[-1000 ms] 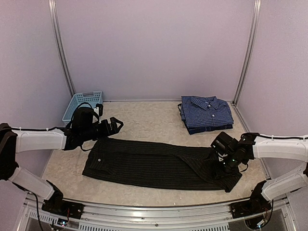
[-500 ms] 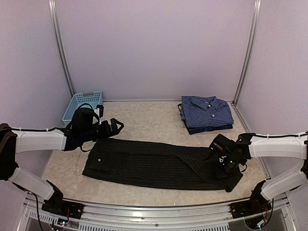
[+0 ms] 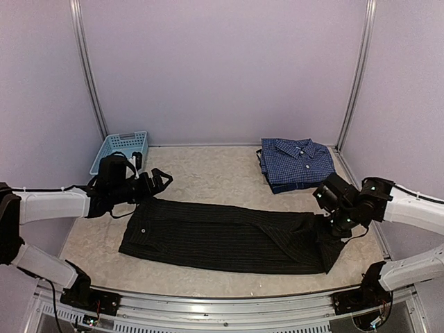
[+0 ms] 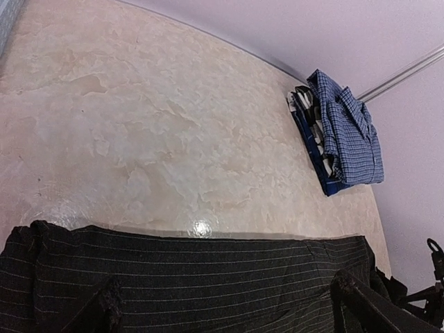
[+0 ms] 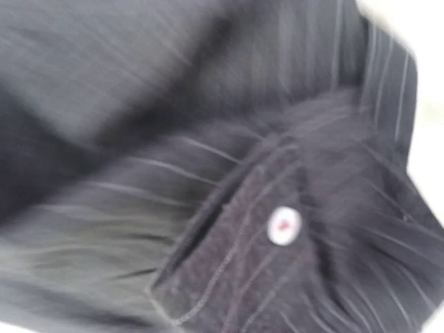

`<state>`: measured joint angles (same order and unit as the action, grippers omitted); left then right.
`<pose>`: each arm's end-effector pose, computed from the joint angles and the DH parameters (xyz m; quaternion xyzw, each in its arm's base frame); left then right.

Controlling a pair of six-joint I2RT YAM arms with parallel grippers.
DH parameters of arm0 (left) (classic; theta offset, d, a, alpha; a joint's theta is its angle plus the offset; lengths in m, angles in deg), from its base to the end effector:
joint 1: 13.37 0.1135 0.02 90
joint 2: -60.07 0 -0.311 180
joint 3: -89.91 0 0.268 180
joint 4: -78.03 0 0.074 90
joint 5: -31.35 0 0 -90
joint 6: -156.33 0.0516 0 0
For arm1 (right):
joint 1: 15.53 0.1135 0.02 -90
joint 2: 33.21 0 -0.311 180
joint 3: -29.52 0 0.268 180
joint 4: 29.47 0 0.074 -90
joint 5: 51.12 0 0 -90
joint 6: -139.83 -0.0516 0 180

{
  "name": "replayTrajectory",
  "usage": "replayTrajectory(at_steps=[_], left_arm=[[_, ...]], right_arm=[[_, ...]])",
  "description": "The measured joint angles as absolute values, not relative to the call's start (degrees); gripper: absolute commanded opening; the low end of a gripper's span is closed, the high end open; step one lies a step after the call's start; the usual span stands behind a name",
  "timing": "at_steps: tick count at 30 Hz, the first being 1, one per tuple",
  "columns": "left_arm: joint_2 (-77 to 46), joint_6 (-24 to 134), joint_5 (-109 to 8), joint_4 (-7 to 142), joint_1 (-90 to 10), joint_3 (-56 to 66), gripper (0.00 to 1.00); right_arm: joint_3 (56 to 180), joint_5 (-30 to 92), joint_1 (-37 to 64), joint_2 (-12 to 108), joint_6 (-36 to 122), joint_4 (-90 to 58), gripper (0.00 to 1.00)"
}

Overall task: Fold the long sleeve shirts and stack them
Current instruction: Fold the 1/3-folded shirt at the center of the board.

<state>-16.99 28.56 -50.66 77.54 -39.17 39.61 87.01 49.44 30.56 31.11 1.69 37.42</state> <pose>0.2678 -0.1374 0.2387 -0.0527 0.8508 -0.3241 0.4102 0.1360 0.1277 0.2422 0.0307 0.9853 0.0413 0.1627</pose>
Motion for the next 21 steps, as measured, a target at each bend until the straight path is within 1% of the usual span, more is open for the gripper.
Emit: replayTrajectory(at_steps=[6, 8, 11, 16, 21], left_arm=[[-16.5, 25.0, -43.4, 80.9, -35.6, 41.2, 0.98], [-16.5, 24.3, -41.6, 82.3, -35.7, 41.2, 0.96], [-16.5, 24.2, -40.2, 84.9, -36.7, 41.2, 0.96], [-16.5, 26.1, -40.1, 87.9, -43.0, 40.7, 0.96], [-16.6, 28.3, -40.0, 88.8, -50.8, 36.9, 0.96]], right_arm=[[97.5, 46.8, 31.3, 19.4, 1.8, 40.6, 0.00], [99.0, 44.7, 31.4, 16.5, 2.1, 40.2, 0.00], [99.6, 41.0, 31.5, 14.0, 2.8, 38.3, 0.00], [99.6, 36.8, 31.8, 16.0, 4.7, 31.9, 0.00], [99.6, 34.8, 32.5, 22.3, 8.0, 22.8, 0.00]])
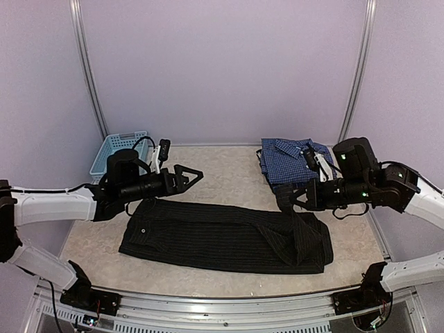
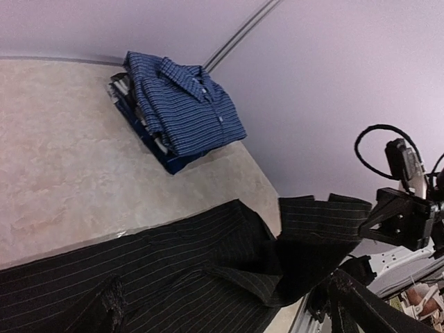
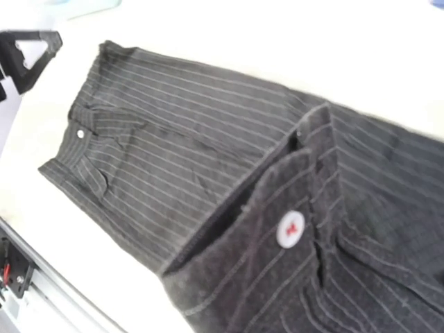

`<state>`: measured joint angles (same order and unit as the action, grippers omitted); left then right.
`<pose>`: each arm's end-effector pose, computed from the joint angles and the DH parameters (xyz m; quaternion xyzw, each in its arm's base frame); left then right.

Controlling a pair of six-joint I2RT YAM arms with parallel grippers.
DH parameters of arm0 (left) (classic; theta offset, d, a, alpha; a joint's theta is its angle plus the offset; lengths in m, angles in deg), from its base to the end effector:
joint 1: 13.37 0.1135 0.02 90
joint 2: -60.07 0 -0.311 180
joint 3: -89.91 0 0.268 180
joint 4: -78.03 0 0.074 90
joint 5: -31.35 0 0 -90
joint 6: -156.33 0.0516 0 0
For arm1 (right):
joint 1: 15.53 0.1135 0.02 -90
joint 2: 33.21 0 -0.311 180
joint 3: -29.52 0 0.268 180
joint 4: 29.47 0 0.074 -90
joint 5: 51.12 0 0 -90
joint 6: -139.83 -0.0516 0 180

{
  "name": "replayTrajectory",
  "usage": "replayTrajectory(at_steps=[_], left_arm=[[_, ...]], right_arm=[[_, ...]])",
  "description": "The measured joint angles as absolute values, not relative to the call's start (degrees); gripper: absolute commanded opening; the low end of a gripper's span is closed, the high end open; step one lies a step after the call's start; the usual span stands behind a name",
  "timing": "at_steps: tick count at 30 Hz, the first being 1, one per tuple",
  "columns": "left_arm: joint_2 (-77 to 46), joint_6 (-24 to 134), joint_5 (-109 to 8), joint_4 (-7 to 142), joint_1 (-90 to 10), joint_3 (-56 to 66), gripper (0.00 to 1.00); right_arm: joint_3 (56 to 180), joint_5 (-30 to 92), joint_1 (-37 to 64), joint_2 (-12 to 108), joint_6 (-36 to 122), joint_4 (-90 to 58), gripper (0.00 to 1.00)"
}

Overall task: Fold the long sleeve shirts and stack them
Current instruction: Fold the 1/3-folded shirt at the center of the board.

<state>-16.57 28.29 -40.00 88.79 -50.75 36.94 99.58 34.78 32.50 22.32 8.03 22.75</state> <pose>0.2390 -0.2034 0.2810 0.0965 0.7724 -0.4764 0.4089 0.1328 0.1532 0.3604 -0.0645 0.8948 0.3338 0.2893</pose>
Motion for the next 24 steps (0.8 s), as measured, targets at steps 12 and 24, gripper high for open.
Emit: replayTrajectory(at_steps=[12, 24], left_arm=[[-30.0, 18.5, -32.7, 90.7, -59.2, 19.3, 0.96], [-45.4, -5.1, -17.8, 100.6, -60.6, 14.9, 0.90]], right_arm=[[99.7, 32.8, 33.6, 31.7, 16.6, 10.2, 0.00], [98.8, 32.6, 35.0, 33.8, 22.5, 4.8, 0.00]])
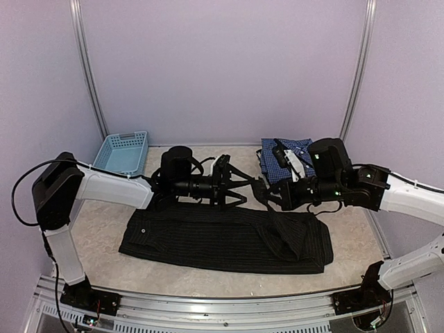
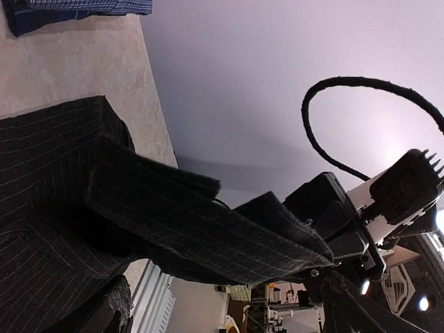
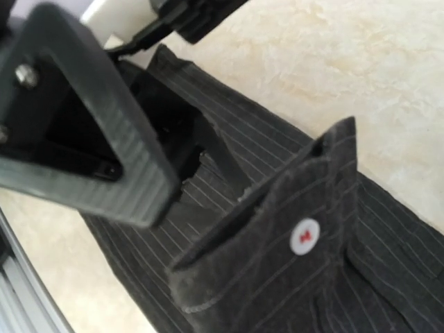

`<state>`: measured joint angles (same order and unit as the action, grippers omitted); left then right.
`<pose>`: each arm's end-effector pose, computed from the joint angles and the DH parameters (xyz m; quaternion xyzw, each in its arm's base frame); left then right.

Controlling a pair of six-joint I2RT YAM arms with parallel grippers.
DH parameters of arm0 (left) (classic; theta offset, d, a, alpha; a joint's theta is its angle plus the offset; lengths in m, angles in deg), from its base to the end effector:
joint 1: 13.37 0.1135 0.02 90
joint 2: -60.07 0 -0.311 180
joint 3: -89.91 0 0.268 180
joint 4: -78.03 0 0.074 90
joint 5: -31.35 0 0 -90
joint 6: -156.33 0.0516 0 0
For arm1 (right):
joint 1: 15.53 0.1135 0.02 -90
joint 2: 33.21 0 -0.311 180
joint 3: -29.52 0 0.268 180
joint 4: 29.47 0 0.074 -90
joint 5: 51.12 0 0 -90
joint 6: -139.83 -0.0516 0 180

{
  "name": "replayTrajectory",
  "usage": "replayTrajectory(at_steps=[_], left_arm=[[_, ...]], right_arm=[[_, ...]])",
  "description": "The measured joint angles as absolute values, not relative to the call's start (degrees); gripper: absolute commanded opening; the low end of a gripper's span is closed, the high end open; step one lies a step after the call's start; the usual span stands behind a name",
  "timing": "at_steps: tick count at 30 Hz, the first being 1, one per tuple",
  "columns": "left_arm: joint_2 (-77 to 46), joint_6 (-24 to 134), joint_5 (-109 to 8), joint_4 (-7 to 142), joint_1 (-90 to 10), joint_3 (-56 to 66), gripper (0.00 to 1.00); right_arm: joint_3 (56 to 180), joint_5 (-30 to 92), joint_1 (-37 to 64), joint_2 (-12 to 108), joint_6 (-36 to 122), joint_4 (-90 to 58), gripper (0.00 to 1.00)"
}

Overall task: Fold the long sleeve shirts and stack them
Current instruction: Fold the 1/3-folded shirt at the center of the board.

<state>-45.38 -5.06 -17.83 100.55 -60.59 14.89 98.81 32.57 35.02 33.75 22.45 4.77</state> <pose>0.2781 -0.3502 0.2620 0.0759 0.7391 -0.6635 0.0880 0.1687 0.2140 0.3444 -0.2015 0.8498 0.3423 0.3467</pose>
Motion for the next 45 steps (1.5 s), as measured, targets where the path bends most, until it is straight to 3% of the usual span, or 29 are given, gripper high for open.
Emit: replayTrajectory(at_steps=[13, 29, 39, 45], left_arm=[[-47.1, -11.8, -12.8, 104.1, -60.6, 12.2, 0.87], [-47.4, -14.9, -10.9, 106.2, -59.8, 17.2, 0.86], [-48.6, -17.5, -8.5, 106.8, -59.8, 17.1, 0.68], [-49.4, -18.9, -7.6, 107.8, -59.8, 17.1, 0.48]], right_arm=[[98.9, 35.6, 39.9, 40.2, 27.6, 4.5, 0.00], [99.0, 39.0, 41.0, 40.8, 29.8, 4.5, 0.00], [102.0, 39.2, 44.8, 45.4, 32.8, 4.8, 0.00], [102.1, 39.7, 44.8, 46.0, 33.5, 4.8, 0.00]])
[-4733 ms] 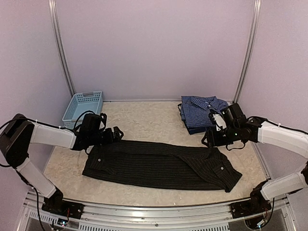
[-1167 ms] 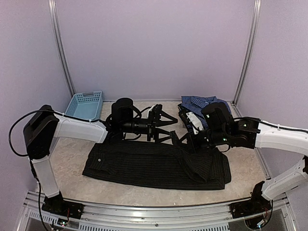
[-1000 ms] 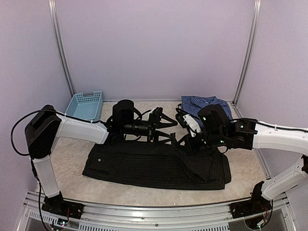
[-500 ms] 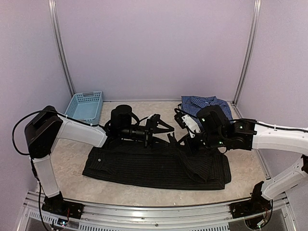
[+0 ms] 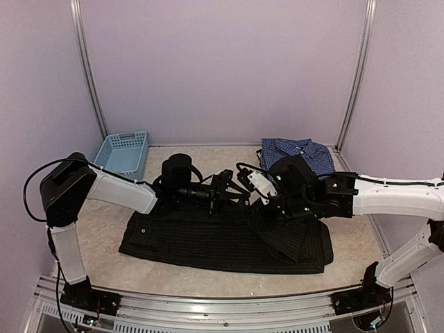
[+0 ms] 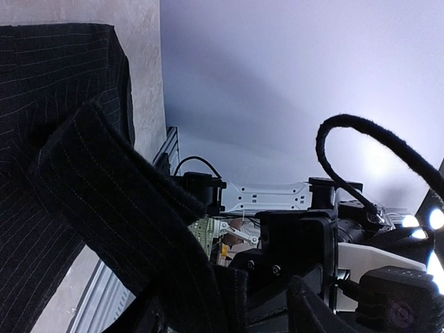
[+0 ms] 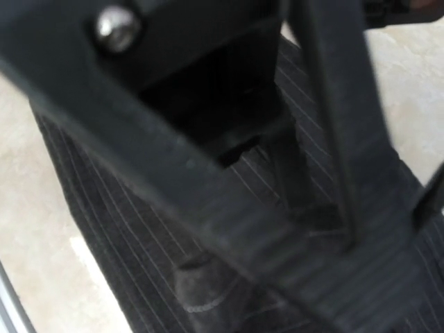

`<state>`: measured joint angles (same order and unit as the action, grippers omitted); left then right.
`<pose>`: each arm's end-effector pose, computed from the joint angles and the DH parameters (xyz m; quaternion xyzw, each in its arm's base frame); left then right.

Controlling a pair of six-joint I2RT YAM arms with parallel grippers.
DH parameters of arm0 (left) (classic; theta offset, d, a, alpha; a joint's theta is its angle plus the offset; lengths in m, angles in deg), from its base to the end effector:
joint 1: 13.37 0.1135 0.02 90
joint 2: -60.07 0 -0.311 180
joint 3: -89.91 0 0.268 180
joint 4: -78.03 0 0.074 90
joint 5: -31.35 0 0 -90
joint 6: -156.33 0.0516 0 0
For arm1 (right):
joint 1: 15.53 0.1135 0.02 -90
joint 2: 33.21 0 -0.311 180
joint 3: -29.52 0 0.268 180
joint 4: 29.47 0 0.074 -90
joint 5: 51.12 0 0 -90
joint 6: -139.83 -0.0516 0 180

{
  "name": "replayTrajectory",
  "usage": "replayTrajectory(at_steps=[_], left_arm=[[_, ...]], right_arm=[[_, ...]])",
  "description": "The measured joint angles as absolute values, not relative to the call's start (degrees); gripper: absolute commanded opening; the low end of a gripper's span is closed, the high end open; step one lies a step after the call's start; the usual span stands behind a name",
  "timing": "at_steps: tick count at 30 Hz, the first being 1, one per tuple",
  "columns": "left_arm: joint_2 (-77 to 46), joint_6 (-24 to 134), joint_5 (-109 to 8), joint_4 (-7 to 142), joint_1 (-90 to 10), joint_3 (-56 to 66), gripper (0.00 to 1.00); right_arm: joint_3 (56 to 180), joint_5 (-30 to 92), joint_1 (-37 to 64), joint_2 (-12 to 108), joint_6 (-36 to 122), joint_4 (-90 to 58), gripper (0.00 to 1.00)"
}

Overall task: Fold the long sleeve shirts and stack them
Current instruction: Fold the 1/3-folded shirt at the center of the board.

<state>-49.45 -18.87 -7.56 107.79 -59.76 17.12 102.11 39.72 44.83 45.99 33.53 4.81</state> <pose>0.2774 -0.3494 0.2334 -0.0451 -0.7322 0.6778 0.0493 0.1603 0.2803 0.3059 -0.3383 0.8443 0.2525 0.3301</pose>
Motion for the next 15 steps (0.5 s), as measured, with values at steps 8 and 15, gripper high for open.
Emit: replayTrajectory(at_steps=[8, 15], left_arm=[[-49.8, -20.0, -6.8, 110.7, -59.8, 17.7, 0.20], [-49.9, -17.8, -6.8, 108.9, -59.8, 18.0, 0.05]], right_arm=[[102.7, 40.7, 44.8, 46.2, 33.7, 5.1, 0.00], [102.7, 40.7, 44.9, 46.5, 33.7, 5.9, 0.00]])
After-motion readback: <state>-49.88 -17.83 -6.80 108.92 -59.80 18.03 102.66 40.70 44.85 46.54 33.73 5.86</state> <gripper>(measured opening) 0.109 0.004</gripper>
